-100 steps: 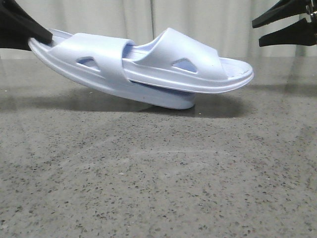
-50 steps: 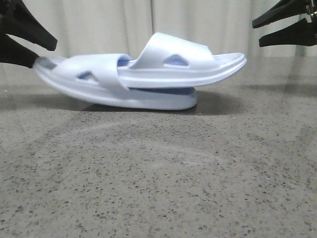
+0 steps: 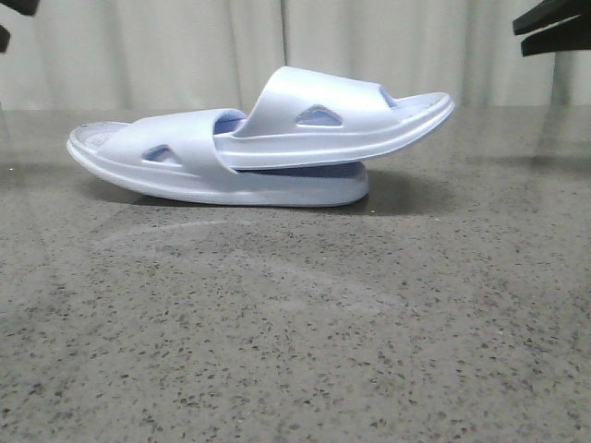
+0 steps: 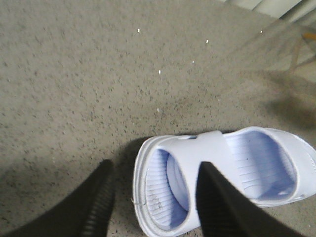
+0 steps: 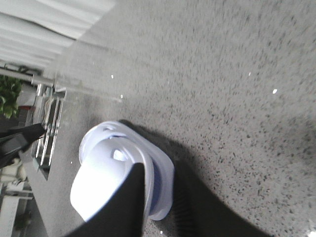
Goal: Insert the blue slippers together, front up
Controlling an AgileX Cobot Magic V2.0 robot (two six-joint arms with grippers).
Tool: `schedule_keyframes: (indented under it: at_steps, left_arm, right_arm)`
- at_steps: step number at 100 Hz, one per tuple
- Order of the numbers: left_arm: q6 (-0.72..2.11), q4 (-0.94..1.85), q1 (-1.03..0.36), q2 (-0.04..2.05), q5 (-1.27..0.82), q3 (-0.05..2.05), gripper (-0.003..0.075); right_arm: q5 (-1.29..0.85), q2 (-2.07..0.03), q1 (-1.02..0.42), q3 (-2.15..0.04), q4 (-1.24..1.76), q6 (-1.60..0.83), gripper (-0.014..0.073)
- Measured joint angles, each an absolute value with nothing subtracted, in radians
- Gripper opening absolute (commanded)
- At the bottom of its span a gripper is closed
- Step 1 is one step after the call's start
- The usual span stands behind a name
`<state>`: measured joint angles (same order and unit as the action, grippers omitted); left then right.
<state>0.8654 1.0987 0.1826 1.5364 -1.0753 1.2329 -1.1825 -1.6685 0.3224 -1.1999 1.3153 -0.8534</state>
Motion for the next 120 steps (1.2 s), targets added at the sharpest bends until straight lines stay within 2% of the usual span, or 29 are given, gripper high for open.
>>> schedule_keyframes:
  at_steps: [4,16,29,49,70,83,101,109,120]
  left_arm:
    - [0.865,1.097,0.198,1.515,-1.077,1.246,0.0019]
    - [0.883,1.088,0.221,1.422,-1.042,1.262,0.0015]
    - [0.886,1.078,0.225,1.287,-0.902,1.262,0.0015]
    - [0.886,1.06,0.227,1.085,-0.681,1.261,0.0015]
    - [0.861,0.97,0.22,0.943,-0.652,1.261,0.0015]
    - [0.845,0.816,0.096,0.897,-0.64,1.261,0.0015]
    - [0.719,0.506,-0.169,0.81,-0.686,1.241,0.0015]
    - [0.664,0.442,-0.229,0.743,-0.691,1.206,0.0015]
    - [0.625,0.425,-0.252,0.623,-0.623,1.095,0.0015]
  right_arm:
    - [-1.183,-1.648,0.332,-1.2,1.315,-0.853,-0.0103]
    - [-1.185,-1.582,0.355,-1.2,1.313,-0.852,-0.0094]
    - [-1.166,-1.502,0.36,-1.2,1.328,-0.849,-0.0094]
    - [-0.978,-1.319,0.361,-1.167,1.419,-0.849,-0.0094]
    - [-0.773,-1.107,0.361,-1.093,1.576,-0.849,-0.0094]
    - [-0.751,-1.013,0.331,-1.092,1.485,-0.849,-0.0094]
    - [-0.819,-0.923,0.107,-1.094,1.164,-0.847,-0.0087]
    - [-0.852,-0.862,0.015,-1.082,1.037,-0.82,-0.0087]
    - [-0.827,-0.759,-0.042,-1.001,0.975,-0.786,-0.0087]
